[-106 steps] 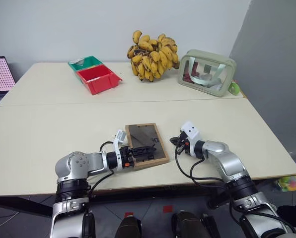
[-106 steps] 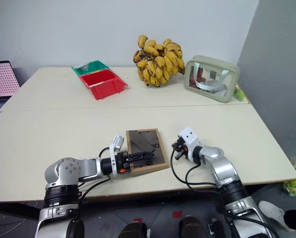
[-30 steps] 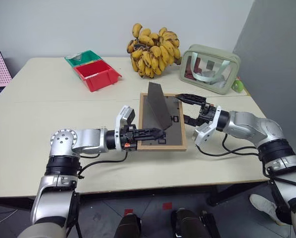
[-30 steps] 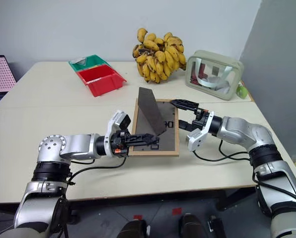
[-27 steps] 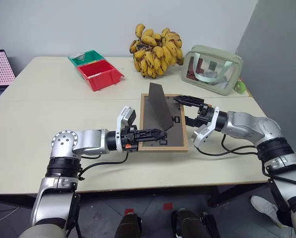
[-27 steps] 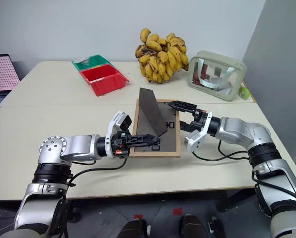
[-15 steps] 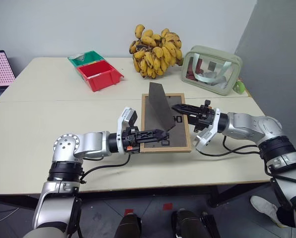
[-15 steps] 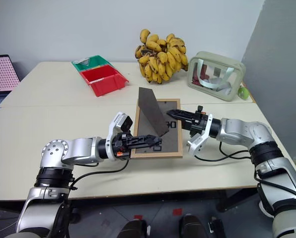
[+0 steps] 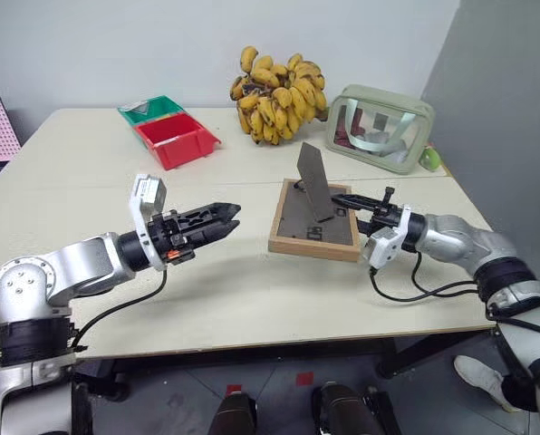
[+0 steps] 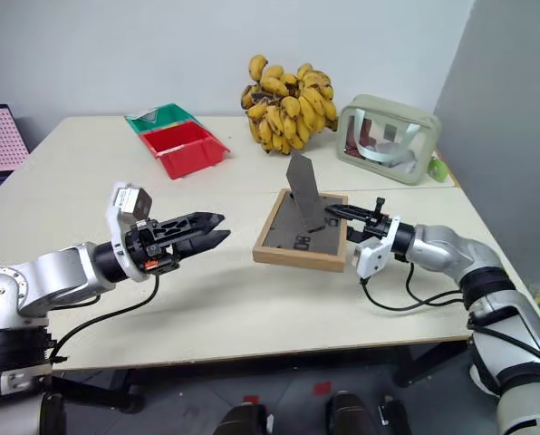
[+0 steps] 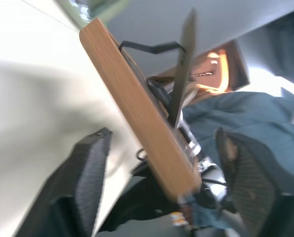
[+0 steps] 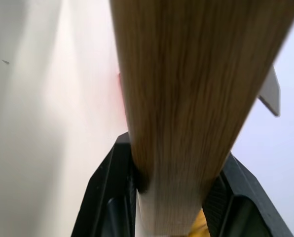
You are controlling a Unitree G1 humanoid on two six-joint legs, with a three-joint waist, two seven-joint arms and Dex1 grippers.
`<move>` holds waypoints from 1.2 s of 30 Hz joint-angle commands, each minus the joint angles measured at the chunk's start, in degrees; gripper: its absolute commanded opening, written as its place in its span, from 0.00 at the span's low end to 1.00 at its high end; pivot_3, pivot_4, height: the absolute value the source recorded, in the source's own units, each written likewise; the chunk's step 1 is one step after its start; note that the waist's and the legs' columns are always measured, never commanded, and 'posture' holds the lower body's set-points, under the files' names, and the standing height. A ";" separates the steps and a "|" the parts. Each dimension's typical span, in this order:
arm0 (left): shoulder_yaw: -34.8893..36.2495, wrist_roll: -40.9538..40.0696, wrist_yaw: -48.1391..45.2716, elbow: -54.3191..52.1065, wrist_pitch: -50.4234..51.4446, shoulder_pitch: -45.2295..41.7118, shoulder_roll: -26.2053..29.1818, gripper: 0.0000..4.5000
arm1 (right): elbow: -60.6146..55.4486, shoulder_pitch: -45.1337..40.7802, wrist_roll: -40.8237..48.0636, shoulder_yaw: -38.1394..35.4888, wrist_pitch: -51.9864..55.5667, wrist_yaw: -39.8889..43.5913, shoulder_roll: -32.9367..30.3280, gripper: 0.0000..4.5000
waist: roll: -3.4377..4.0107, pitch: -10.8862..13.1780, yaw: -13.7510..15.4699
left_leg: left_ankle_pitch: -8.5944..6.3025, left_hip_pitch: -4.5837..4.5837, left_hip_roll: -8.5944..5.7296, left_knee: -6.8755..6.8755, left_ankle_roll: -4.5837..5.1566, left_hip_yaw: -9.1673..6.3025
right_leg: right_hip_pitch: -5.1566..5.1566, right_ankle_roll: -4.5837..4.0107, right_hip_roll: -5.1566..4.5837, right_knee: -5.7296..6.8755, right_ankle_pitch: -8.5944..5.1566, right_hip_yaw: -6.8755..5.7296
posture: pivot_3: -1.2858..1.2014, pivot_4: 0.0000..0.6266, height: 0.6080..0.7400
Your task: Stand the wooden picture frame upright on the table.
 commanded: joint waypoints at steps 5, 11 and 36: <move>-5.25 37.29 -3.21 -29.27 -17.82 5.64 1.01 1.00 | -9.11 -8.57 36.98 -13.48 63.54 27.42 15.99 0.29 | 0.33 0.17 1.20 | 0.03 0.12 0.01 0.01 -0.05 0.03 | -0.03 -0.14 0.05 0.17 0.06 -0.08 | 0.52 0.24 1.00; -6.02 49.75 -6.23 -28.54 -24.37 9.06 -0.43 1.00 | 0.56 -11.77 33.76 -12.74 74.00 33.96 19.42 0.29 | 0.34 0.16 1.77 | 0.01 0.05 0.04 -0.08 -0.05 0.06 | -0.13 -0.24 0.06 0.02 0.03 -0.18 | 0.52 0.24 1.00; -2.76 57.74 -17.59 -20.12 -23.46 8.77 2.36 1.00 | -42.86 17.28 18.45 -14.64 87.63 26.40 3.78 0.99 | 0.30 0.07 2.44 | -0.06 -0.87 -0.06 -0.04 -0.08 0.06 | -0.95 0.04 0.01 0.06 -0.04 -0.18 | 0.52 0.24 1.00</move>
